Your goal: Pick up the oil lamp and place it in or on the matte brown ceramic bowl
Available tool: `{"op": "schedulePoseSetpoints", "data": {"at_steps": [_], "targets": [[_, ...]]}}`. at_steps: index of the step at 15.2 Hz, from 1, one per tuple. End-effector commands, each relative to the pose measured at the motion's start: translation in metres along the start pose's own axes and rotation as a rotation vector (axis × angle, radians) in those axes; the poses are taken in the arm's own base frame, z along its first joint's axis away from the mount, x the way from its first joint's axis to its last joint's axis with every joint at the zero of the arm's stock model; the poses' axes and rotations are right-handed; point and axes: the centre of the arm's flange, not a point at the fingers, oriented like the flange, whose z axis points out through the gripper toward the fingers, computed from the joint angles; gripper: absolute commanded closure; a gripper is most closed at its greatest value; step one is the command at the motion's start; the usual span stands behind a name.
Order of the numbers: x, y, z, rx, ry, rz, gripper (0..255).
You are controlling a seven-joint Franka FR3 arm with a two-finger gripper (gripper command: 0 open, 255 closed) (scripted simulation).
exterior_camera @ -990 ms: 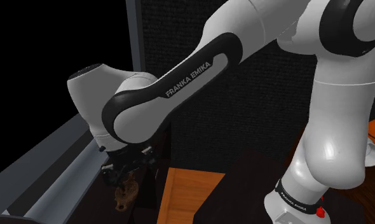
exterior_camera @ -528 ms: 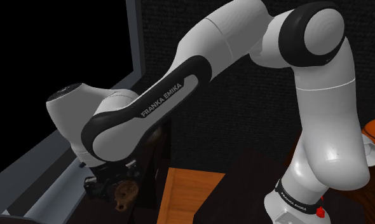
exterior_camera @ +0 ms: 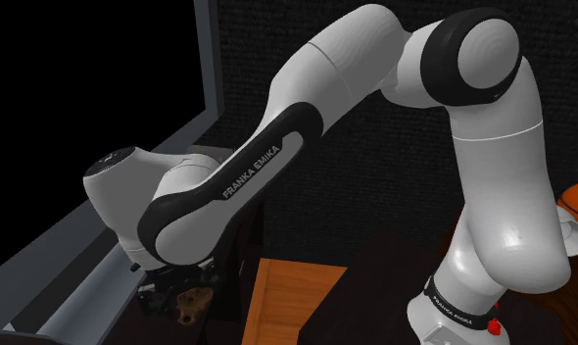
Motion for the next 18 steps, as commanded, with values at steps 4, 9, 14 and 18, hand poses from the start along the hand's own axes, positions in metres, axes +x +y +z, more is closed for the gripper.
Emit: {"op": "schedulePoseSetpoints", "data": {"at_steps": [4, 9, 14, 18], "targets": [[0.000, 0.000, 0.000, 0.000, 0.000, 0.000, 0], [0.000, 0.000, 0.000, 0.000, 0.000, 0.000, 255], [0.000, 0.000, 0.000, 0.000, 0.000, 0.000, 255], [-0.002, 0.004, -0.020, 0.000, 0.000, 0.000, 255]]}}
